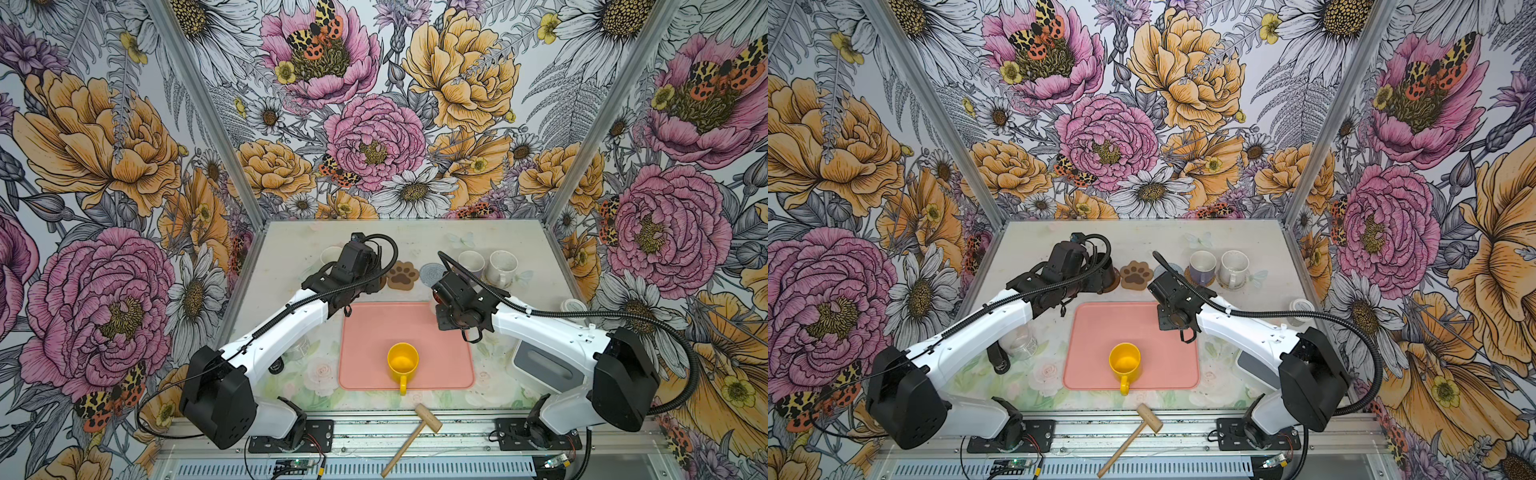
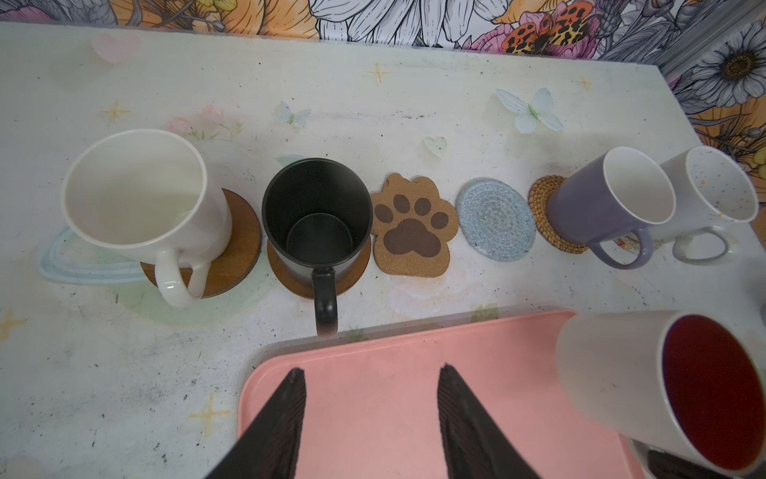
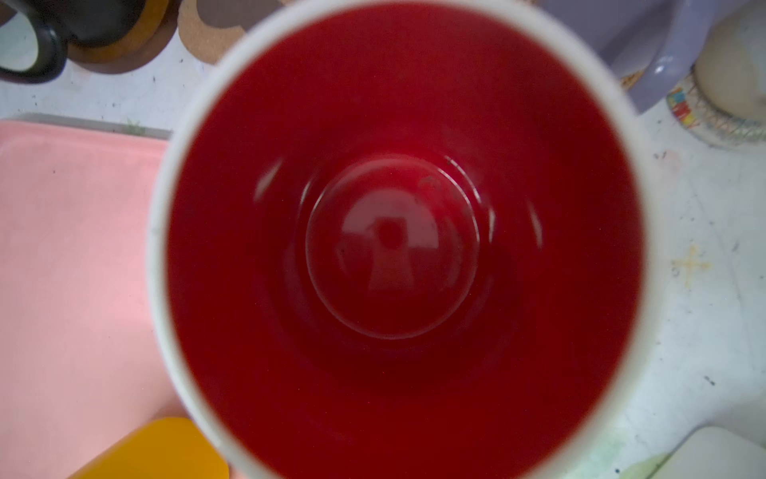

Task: Place cups on coasters
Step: Place the cup on the coaster.

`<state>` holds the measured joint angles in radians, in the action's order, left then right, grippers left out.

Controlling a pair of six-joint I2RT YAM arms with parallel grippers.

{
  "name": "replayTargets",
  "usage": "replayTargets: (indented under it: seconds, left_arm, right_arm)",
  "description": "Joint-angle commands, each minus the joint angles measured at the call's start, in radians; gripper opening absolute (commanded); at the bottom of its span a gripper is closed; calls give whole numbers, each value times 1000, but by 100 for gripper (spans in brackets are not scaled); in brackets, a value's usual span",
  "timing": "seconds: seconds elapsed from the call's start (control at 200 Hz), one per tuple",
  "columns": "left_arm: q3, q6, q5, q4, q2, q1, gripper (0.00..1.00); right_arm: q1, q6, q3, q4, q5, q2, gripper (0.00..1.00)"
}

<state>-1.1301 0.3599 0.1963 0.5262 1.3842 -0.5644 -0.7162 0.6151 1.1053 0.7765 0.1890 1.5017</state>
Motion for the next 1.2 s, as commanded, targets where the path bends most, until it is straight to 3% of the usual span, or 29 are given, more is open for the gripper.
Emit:
replayTargets:
  seconds: [0.0,0.225,0.57,1.196]
  left_arm:
    - [1,13,-26,-20,-1,11,53]
    - [-6,18,-35,-22,10,14,53]
    - [-20,19,-46,-25,26,15,53]
    - [-36,21,-57,-24,49,17,53]
  right_arm:
    - [41,-105,100,-41,34,31,0]
    - [117,-206,251,-43,-30,156,0]
    - [192,-248,390,-65,-86,320,0]
    - [255,-262,433,-114,-134,433,0]
